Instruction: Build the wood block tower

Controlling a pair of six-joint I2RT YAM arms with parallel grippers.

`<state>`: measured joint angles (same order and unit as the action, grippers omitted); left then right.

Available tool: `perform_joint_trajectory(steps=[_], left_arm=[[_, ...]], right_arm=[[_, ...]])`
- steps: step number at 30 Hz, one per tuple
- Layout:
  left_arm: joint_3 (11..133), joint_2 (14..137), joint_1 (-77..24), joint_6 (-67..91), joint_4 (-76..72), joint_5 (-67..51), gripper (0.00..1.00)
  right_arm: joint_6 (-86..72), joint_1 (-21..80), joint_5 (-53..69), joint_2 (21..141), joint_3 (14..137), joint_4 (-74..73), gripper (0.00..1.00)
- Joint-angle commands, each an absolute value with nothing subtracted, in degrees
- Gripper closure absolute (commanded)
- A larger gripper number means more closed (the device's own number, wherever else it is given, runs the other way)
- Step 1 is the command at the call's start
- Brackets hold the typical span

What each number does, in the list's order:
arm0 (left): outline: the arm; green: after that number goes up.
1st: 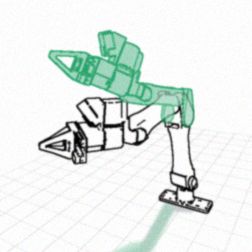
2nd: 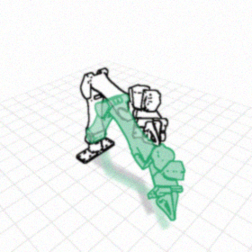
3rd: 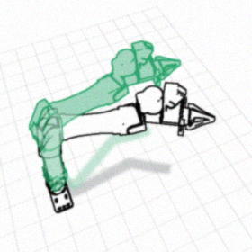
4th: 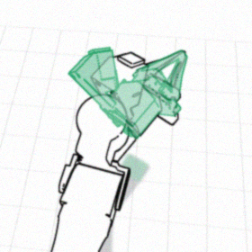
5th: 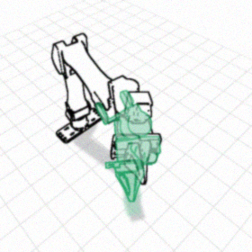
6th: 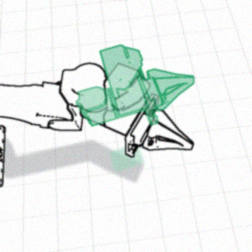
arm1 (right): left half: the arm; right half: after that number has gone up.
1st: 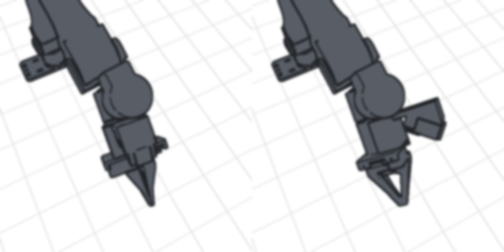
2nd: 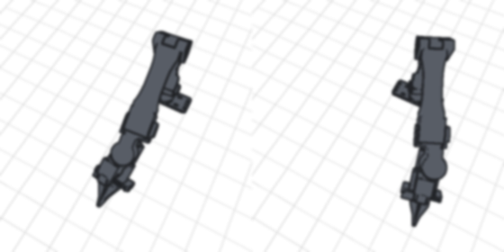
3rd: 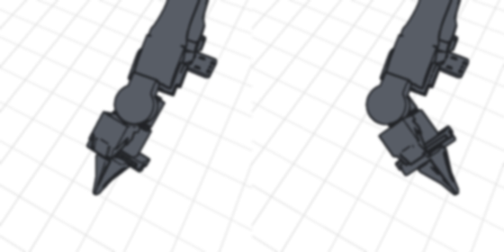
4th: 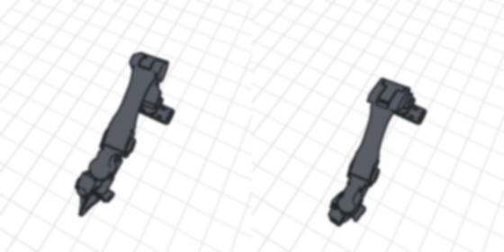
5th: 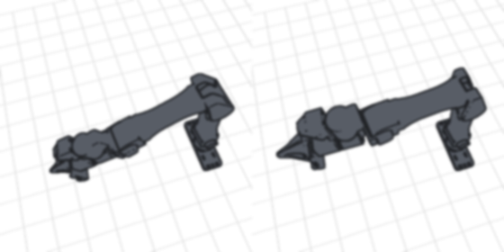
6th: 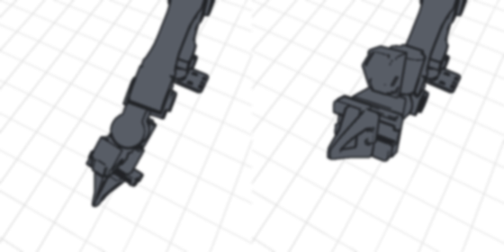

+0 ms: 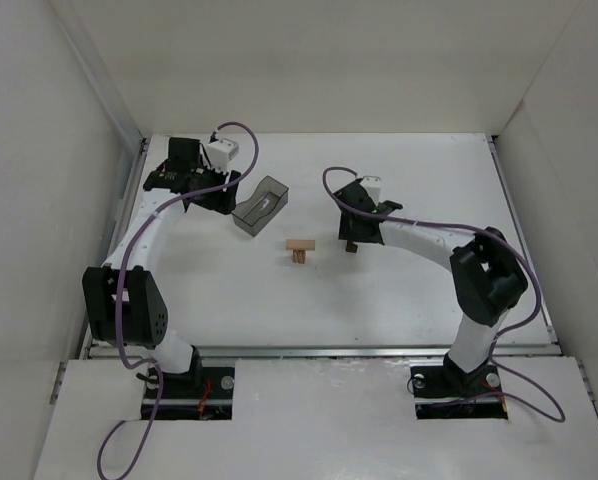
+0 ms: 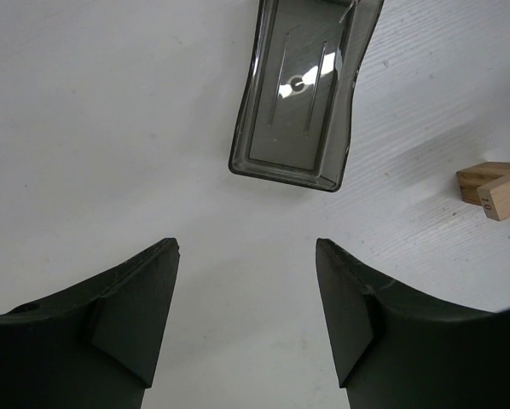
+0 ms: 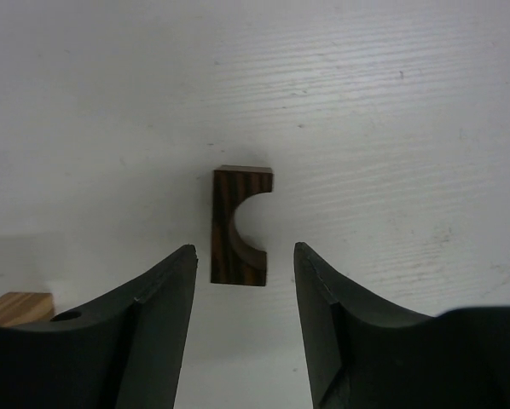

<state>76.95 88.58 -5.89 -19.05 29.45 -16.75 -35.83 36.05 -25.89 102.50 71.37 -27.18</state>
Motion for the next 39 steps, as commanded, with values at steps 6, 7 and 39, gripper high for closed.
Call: perform_joint_trajectory(steps=[6, 7, 39], left_arm=[[76.99, 87.98, -5.80, -19.34, 29.62, -17.67, 0.38], [76.99, 87.98, -5.80, -19.34, 29.62, -17.67, 0.38], [110.37, 92.90, -25.91, -20.92, 42.70, -44.21, 0.30]], right_arm=[[-34.01, 37.27, -24.52, 106.60, 76.10, -25.04, 0.43], [-34.01, 37.27, -24.52, 107.22, 76.81, -25.05, 0.43], [16.61, 44.03, -1.85, 59.59, 30.59, 35.52, 1.00]])
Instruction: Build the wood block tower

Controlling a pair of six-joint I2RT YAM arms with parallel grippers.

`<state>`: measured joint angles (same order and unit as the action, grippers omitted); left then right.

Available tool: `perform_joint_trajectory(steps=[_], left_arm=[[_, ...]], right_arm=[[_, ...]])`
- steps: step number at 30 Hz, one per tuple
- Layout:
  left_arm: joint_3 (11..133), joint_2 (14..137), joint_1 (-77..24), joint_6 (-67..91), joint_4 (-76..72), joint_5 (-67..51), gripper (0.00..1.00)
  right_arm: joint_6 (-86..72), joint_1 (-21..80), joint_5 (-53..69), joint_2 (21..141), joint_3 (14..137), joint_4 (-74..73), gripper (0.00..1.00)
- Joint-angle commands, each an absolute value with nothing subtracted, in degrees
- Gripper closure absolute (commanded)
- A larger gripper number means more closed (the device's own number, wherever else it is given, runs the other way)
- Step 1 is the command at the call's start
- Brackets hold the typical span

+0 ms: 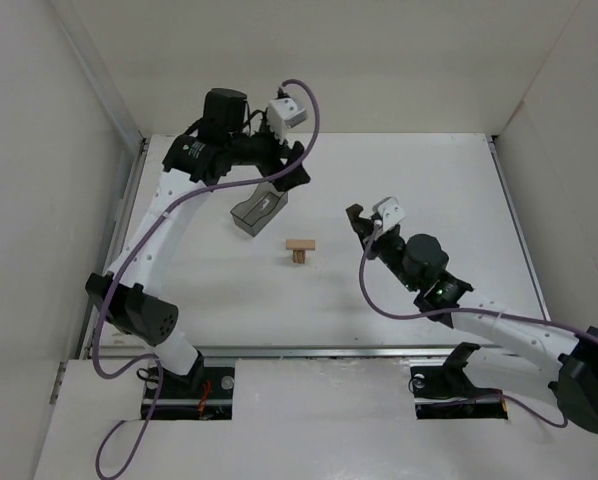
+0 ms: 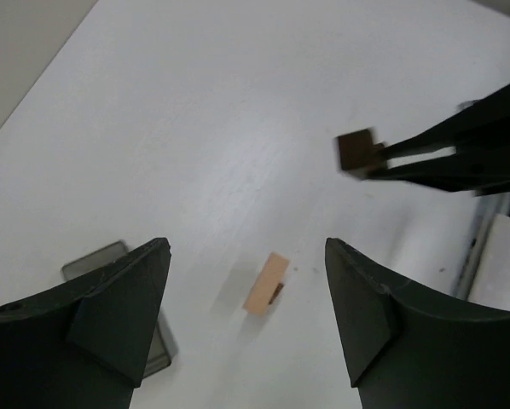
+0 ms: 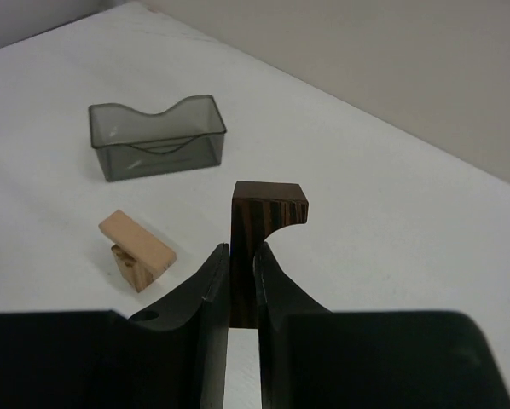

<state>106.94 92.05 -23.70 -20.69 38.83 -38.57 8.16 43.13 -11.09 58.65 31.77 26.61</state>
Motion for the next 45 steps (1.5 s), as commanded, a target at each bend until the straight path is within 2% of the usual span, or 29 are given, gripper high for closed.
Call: perform_joint_trajectory(steps=[1, 6, 14, 19, 25, 28, 45], left_arm=[[111.09, 93.68, -28.71, -20.92, 43.58, -44.21, 0.28], [108.55, 94.83, -33.22, -19.69, 44.12, -40.17, 0.26], [103.80, 96.67, -37.53, -15.82, 41.22, -40.25, 0.26], [102.74, 97.82, -38.14, -15.29, 40.52, -39.54, 0.36], [101.07, 98.35, -38.14, -15.29, 40.52, -40.25, 0.54], [101.07, 98.35, -38.14, -15.29, 41.04, -40.25, 0.59], [99.93, 98.88, -38.14, -15.29, 41.04, -41.40, 0.60]], right_arm=[[16.61, 44.64, -1.85, 59.59, 30.59, 35.51, 1.00], [17.13, 45.88, -3.16, 59.59, 31.64, 35.51, 1.00], [18.28, 47.90, -4.39, 60.12, 32.87, 34.98, 1.00], [18.28, 49.04, -5.01, 60.12, 32.87, 34.98, 1.00], [18.81, 49.04, -6.15, 59.06, 32.87, 34.98, 1.00], [18.81, 49.04, -6.15, 59.06, 32.87, 34.98, 1.00], [19.86, 49.57, -6.15, 58.54, 33.40, 34.98, 1.00]])
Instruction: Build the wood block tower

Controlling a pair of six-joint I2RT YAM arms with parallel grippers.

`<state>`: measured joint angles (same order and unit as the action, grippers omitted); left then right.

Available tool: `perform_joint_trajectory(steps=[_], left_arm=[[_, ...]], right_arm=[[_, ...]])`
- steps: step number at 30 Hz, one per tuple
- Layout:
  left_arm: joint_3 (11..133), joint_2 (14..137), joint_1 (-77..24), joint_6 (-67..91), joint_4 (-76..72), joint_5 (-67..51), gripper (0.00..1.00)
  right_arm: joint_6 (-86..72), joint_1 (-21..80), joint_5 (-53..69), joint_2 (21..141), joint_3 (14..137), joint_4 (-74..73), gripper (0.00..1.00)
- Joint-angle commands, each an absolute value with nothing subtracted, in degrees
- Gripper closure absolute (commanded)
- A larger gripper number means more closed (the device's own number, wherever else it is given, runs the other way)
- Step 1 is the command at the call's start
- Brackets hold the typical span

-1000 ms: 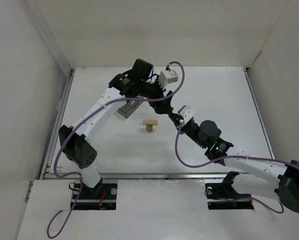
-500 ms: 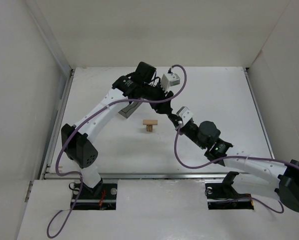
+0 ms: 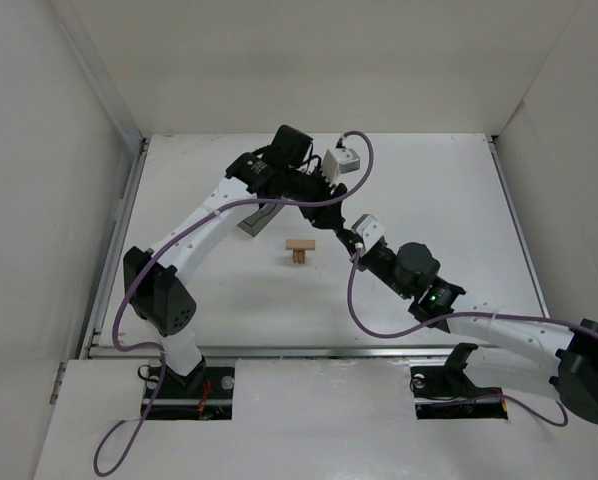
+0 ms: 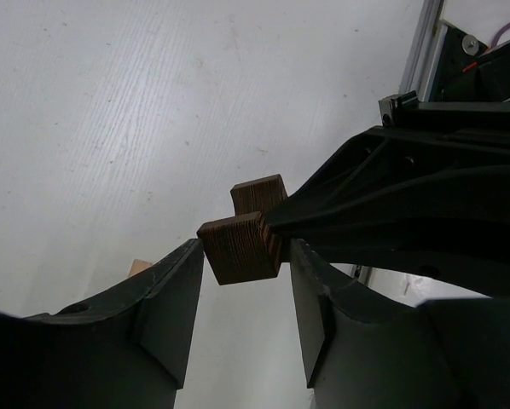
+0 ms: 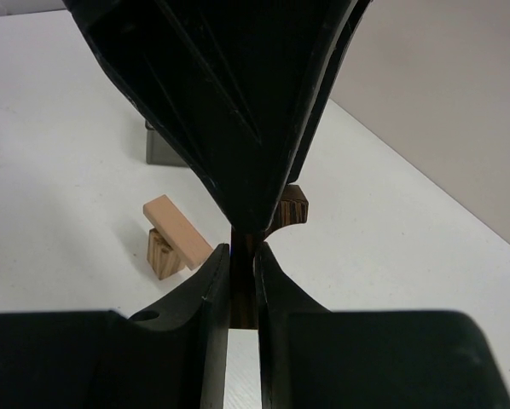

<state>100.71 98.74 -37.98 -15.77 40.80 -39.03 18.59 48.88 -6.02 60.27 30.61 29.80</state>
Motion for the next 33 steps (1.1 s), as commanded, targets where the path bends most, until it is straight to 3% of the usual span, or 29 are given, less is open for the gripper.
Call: perform_joint_trajectory(steps=[1, 7, 11, 12, 13, 18, 21, 24, 25, 26, 30, 33], left_arm=[[99.93, 98.88, -38.14, -15.29, 41.04, -41.40, 0.58], [100.63, 98.88, -37.62, -14.77, 41.04, -40.61, 0.39], [101.77, 98.88, -36.39, -14.15, 41.04, -40.61, 0.37], [101.78, 98.88, -36.39, -14.15, 41.04, -41.39, 0.39], [101.78, 98.88, -36.39, -14.15, 41.04, -41.92, 0.49], [101.25, 98.88, -36.39, -14.68, 41.04, -44.03, 0.72], [101.25, 98.88, -36.39, -14.68, 41.04, -45.26, 0.96], [101.25, 98.88, -36.39, -15.29, 41.04, -45.26, 1.00], [101.25, 98.88, -36.39, -16.77, 41.74, -44.22, 1.00], [101.95, 98.88, -36.39, -17.83, 42.53, -43.08, 1.00], [103.18, 98.88, -36.39, -27.48, 45.61, -29.58, 0.98], [104.50, 98.35, -35.86, -38.00, 49.12, -24.36, 0.96]], right_arm=[[19.86, 49.57, -6.15, 58.54, 33.40, 34.98, 1.00], [19.86, 50.10, -5.62, 58.54, 33.40, 34.98, 1.00], [19.86, 50.10, -5.62, 58.54, 33.40, 34.98, 1.00], [19.86, 50.10, -5.62, 58.54, 33.40, 34.98, 1.00], [20.39, 50.10, -5.62, 58.54, 33.40, 34.98, 1.00], [20.39, 50.10, -5.62, 58.54, 33.93, 34.98, 1.00], [20.39, 50.63, -5.10, 58.54, 33.93, 34.98, 1.00], [20.39, 50.63, -5.10, 58.54, 33.93, 34.02, 1.00], [19.78, 50.63, -5.10, 58.54, 35.23, 33.14, 0.93], [18.99, 50.63, -6.14, 59.14, 35.85, 32.00, 0.58], [13.81, 50.63, -9.49, 58.54, 37.79, 25.85, 0.03], [13.18, 50.63, -8.88, 53.29, 34.20, 25.31, 0.00]])
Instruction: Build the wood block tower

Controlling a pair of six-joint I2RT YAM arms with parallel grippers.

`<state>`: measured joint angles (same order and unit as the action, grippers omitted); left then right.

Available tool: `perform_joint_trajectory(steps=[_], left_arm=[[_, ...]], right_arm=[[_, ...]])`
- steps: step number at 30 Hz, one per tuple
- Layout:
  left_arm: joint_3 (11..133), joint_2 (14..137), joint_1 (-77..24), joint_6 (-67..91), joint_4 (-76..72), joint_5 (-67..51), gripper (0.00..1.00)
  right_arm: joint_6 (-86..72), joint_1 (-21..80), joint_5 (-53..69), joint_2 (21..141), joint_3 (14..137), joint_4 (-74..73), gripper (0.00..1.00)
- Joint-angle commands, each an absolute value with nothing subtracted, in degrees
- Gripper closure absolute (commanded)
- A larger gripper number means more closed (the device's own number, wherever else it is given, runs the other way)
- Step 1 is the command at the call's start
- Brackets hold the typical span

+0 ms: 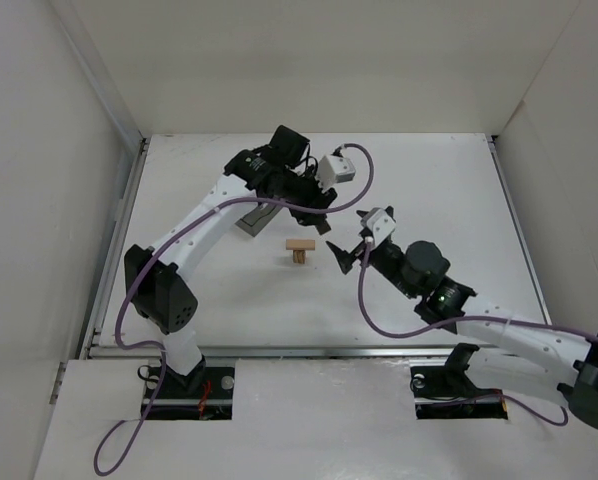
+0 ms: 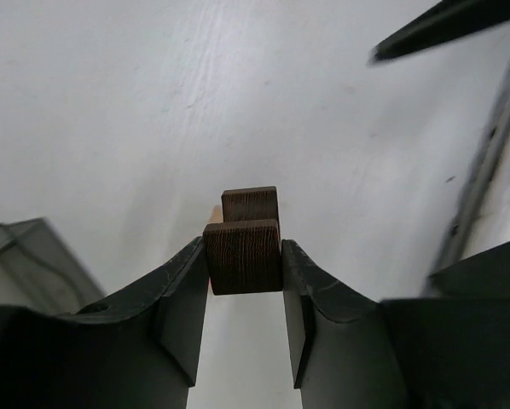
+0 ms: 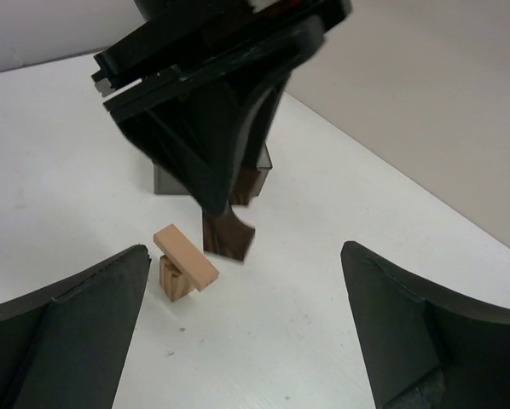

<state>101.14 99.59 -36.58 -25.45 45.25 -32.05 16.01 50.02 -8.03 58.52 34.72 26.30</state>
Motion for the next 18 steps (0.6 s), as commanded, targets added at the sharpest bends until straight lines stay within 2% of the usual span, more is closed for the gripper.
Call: perform_joint_trajectory(steps=[1, 4, 11, 18], left_arm=[[105.02, 98.35, -35.86, -40.23, 49.91, -21.21, 0.95], [105.03, 98.35, -35.86, -46.82, 51.86, -18.37, 0.95], [101.51, 100.28, -35.86, -52.38, 54.22, -19.60, 0.95], [101.43, 102.92, -35.86, -60.72, 59.24, -22.67, 0.95]], right_arm=[[13.18, 50.63, -8.88, 51.52, 33.06, 24.79, 0.00], [12.66, 50.63, -8.26, 44.33, 29.80, 22.33, 0.00], [10.90, 50.63, -8.26, 31.75, 26.46, 10.64, 0.00], [10.90, 50.63, -9.58, 30.15, 26.46, 8.53, 0.00]])
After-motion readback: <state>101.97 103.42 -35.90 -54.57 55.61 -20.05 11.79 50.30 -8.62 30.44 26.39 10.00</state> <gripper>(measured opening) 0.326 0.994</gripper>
